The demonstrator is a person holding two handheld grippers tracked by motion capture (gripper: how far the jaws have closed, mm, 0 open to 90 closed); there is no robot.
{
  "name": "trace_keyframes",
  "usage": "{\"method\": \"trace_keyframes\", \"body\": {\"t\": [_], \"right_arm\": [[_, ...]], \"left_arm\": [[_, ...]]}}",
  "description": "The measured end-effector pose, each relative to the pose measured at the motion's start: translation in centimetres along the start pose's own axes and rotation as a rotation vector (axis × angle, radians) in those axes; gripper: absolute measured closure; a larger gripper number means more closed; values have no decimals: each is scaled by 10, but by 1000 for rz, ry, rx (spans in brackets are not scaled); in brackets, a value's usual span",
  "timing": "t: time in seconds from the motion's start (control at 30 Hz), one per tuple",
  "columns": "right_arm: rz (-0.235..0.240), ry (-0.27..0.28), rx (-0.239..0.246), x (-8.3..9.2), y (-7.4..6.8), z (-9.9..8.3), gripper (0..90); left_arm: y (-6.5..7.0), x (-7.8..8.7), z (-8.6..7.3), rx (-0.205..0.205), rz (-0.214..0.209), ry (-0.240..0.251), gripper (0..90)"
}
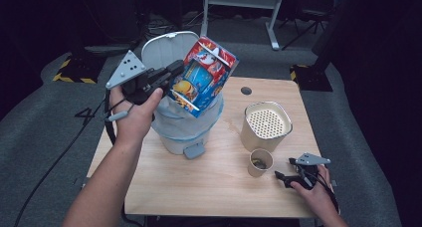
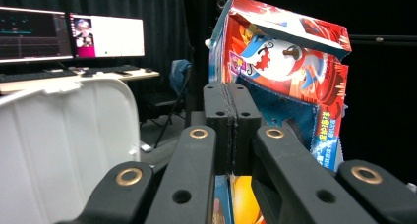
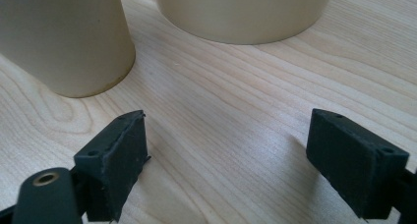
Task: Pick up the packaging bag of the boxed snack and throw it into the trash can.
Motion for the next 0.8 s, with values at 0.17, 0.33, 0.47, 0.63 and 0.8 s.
{"method": "trace_keyframes", "body": {"t": [0.17,0.33,0.47,0.63,0.8], "right_arm": [[0,0,0,0,0,0,155],[0,0,-1,0,0,0,155],[0,0,0,0,0,0,155],[0,0,0,0,0,0,155],[0,0,-1,0,0,0,155]], "left_arm": [[-11,-6,9,-1,21,15,890],[-18,-14,19,-26,50,27,890],[-23,-19,23,-45,75,33,889],[-29,-25,23,-46,105,38,889],[-40,-35,14,-43,145,24,889]]}}
Point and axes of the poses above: each handheld gripper's, and its own axes: x roughly backward along the jaws, z roughly out of its top, y roughly to its right, the point moved 3 cm from there along -x, roughly forward along the jaws
